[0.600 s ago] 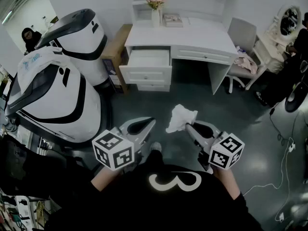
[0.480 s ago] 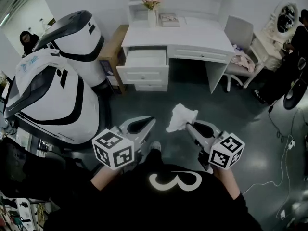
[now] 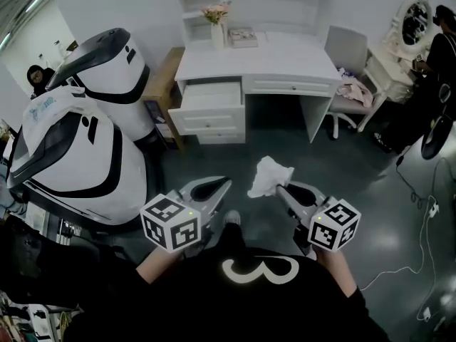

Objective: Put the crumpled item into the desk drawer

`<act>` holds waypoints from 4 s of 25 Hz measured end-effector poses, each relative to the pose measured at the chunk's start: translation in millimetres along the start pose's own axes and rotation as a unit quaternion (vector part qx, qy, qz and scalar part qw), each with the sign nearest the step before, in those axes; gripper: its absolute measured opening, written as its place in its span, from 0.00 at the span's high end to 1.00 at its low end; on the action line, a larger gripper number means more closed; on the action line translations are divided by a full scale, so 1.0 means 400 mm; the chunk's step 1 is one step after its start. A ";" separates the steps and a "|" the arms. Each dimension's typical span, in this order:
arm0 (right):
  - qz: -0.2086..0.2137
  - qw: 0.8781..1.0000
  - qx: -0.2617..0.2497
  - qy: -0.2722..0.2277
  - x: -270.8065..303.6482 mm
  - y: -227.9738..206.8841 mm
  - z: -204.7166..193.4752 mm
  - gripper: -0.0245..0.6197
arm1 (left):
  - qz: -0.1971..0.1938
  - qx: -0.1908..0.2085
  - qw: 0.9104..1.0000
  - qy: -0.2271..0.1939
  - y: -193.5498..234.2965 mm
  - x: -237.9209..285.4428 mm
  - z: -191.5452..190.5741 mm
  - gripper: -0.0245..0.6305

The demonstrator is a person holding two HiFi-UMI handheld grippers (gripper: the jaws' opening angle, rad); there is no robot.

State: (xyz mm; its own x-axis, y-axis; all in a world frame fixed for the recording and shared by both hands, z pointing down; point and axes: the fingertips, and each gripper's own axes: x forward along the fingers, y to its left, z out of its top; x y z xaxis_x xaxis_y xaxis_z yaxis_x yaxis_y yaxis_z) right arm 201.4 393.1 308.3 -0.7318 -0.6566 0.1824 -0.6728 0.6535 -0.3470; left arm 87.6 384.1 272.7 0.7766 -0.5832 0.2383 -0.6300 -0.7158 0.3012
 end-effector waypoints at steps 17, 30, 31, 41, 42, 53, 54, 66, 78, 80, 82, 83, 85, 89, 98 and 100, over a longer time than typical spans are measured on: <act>0.003 1.000 -0.003 0.017 0.164 -0.117 0.041 0.90 | -0.004 -0.017 1.000 -0.002 0.180 0.106 0.040 0.95; -0.004 0.999 0.025 0.046 0.466 -0.344 0.137 0.90 | -0.001 -0.053 0.998 0.018 0.513 0.299 0.144 0.95; -0.003 0.998 0.027 0.050 0.498 -0.362 0.149 0.90 | 0.000 -0.056 0.998 0.019 0.547 0.315 0.156 0.95; 0.009 0.995 0.030 0.093 0.829 -0.546 0.243 0.90 | 0.020 -0.089 0.995 0.039 0.904 0.463 0.238 0.95; 0.009 0.995 0.030 0.096 0.859 -0.562 0.251 0.90 | 0.022 -0.091 0.995 0.041 0.935 0.474 0.242 0.95; 0.021 0.991 0.027 0.126 1.072 -0.682 0.275 0.90 | 0.041 -0.098 0.993 0.055 1.167 0.569 0.262 0.95; 0.023 0.991 0.027 0.128 1.081 -0.687 0.272 0.90 | 0.044 -0.098 0.993 0.056 1.179 0.571 0.261 0.95; 0.049 0.986 0.019 0.161 1.193 -0.756 0.265 0.90 | 0.087 -0.125 0.986 0.059 1.276 0.601 0.239 0.95; 0.087 0.974 0.023 0.209 1.421 -0.872 0.278 0.90 | 0.142 -0.166 0.974 0.062 1.467 0.650 0.251 0.95; 0.093 0.971 0.025 0.218 1.460 -0.884 0.276 0.90 | 0.151 -0.172 0.972 0.060 1.497 0.650 0.253 0.95; 0.101 0.968 0.028 0.227 1.496 -0.889 0.277 0.90 | 0.161 -0.180 0.969 0.056 1.529 0.647 0.256 0.95; 0.105 0.967 0.027 0.231 1.512 -0.891 0.276 0.90 | 0.167 -0.185 0.967 0.054 1.545 0.645 0.256 0.95; 0.111 0.964 0.025 0.240 1.544 -0.896 0.272 0.90 | 0.178 -0.193 0.964 0.049 1.576 0.640 0.255 0.95; 0.121 0.959 0.021 0.257 1.604 -0.909 0.255 0.90 | 0.194 -0.205 0.958 0.041 1.625 0.635 0.253 0.95; 0.136 0.945 0.002 0.298 1.710 -0.916 0.174 0.90 | 0.219 -0.234 0.947 0.033 1.692 0.621 0.219 0.95; 0.140 0.942 0.000 0.306 1.727 -0.917 0.154 0.90 | 0.224 -0.238 0.944 0.036 1.705 0.620 0.206 0.95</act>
State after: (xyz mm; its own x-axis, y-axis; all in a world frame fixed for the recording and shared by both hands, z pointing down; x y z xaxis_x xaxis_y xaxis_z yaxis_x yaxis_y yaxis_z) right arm -50.6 -323.5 505.0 -0.8061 -0.1192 0.5796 -0.4445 0.7686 -0.4601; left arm -149.8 -280.3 461.3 0.4408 -0.7473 0.4972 -0.8352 -0.1385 0.5323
